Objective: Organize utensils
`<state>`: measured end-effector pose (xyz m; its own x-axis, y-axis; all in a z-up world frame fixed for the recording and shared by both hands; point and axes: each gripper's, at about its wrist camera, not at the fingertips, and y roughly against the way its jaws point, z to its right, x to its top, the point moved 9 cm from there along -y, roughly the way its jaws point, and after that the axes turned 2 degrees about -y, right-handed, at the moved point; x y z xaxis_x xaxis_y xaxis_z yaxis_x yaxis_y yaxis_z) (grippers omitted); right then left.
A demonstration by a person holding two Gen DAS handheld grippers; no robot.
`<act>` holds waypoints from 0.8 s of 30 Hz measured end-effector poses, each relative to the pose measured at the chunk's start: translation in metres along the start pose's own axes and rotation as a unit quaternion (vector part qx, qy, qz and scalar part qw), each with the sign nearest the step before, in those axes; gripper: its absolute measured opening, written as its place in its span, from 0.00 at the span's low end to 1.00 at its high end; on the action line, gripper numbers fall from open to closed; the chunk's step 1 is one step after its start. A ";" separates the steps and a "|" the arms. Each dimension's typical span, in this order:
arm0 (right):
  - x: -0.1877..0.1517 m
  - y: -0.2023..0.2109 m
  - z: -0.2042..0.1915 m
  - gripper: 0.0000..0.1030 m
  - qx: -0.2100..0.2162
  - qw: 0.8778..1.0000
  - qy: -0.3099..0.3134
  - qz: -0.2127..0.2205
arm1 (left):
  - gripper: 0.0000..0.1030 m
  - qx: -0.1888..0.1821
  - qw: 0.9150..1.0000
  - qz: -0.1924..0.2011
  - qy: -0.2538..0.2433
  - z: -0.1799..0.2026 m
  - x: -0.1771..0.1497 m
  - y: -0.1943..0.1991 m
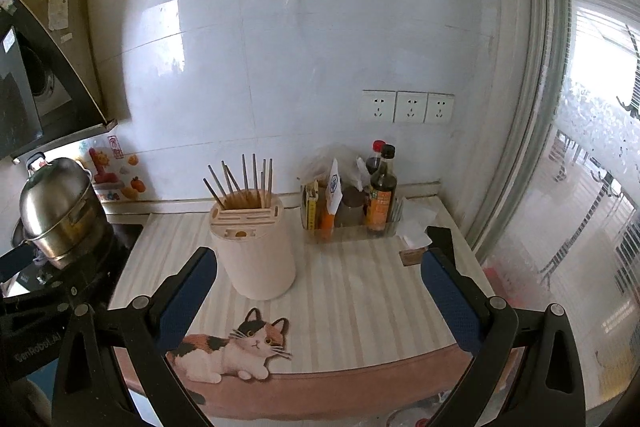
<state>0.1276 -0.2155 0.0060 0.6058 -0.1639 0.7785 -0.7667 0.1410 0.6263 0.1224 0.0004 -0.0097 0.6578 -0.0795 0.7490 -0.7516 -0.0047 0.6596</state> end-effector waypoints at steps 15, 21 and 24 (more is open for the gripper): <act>0.005 -0.007 -0.008 1.00 0.001 1.000 0.014 -0.002 | 1.00 0.008 1.000 0.001 0.005 -0.005 0.003 -0.006; 0.004 -0.011 -0.009 1.00 -0.002 1.000 0.016 -0.005 | 1.00 0.010 1.000 0.000 0.006 -0.006 0.003 -0.007; 0.004 -0.012 -0.009 1.00 -0.003 1.000 0.016 -0.007 | 1.00 0.009 1.000 -0.001 0.007 -0.007 0.003 -0.008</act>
<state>0.1411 -0.2094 0.0013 0.6227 -0.1344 0.7708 -0.7572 0.1446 0.6369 0.1302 0.0070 -0.0125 0.6591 -0.0661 0.7491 -0.7516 -0.0228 0.6593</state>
